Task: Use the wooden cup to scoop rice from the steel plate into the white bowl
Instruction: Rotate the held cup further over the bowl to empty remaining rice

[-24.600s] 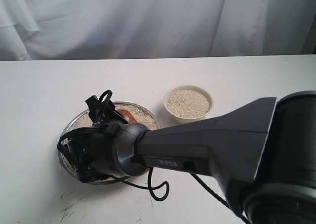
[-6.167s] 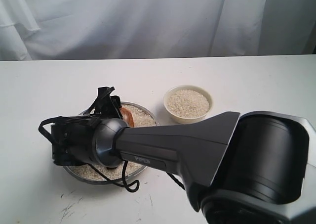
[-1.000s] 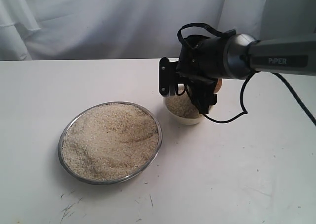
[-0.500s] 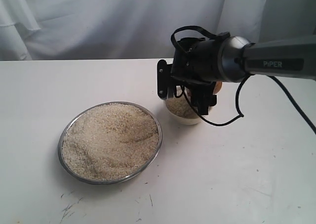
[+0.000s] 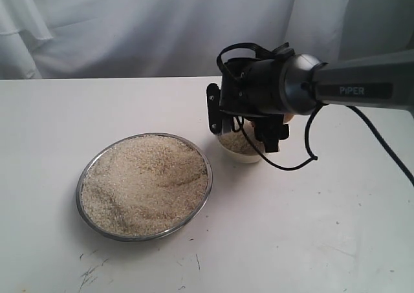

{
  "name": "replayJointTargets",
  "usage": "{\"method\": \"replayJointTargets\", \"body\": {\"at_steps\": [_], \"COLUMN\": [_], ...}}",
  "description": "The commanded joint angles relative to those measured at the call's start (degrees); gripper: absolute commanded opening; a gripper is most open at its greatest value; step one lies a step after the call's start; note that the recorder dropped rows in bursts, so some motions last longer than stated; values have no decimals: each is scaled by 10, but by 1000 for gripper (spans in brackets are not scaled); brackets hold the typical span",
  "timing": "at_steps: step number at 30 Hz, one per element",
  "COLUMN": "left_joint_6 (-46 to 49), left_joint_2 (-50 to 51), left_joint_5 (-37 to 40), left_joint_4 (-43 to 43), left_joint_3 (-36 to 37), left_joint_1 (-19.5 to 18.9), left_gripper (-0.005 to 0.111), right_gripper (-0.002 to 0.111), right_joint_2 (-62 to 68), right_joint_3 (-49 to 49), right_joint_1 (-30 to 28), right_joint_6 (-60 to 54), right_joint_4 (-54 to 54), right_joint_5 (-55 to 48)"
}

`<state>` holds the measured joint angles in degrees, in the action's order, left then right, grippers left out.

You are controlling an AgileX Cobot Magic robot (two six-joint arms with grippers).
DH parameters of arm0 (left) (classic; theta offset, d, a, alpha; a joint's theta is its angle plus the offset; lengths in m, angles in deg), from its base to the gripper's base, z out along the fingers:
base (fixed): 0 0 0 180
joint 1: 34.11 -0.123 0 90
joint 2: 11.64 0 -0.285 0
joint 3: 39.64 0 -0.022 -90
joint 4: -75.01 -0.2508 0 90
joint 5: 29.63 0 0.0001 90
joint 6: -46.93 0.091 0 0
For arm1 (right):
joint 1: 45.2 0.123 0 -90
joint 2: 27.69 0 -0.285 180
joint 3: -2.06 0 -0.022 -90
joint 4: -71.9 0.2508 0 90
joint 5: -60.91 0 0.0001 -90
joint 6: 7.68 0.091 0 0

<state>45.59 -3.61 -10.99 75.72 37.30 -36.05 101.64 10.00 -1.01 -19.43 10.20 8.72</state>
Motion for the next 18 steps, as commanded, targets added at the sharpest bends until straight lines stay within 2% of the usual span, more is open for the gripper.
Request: {"method": "replayJointTargets", "body": {"at_steps": [1, 5, 18], "left_joint_6": [0, 0, 0], "left_joint_2": [-2, -2, -2], "left_joint_5": [-4, -4, -4], "left_joint_4": [0, 0, 0], "left_joint_3": [3, 3, 3], "left_joint_1": [2, 2, 2], "left_gripper": [0, 0, 0], "right_gripper": [0, 0, 0], "right_joint_2": [-3, -3, 1], "right_joint_3": [-24, -26, -26], "right_joint_1": [13, 20, 24], "right_joint_6": [22, 60, 61], "right_joint_4": [-55, -86, -113], "right_joint_5": [-8, -12, -39]}}
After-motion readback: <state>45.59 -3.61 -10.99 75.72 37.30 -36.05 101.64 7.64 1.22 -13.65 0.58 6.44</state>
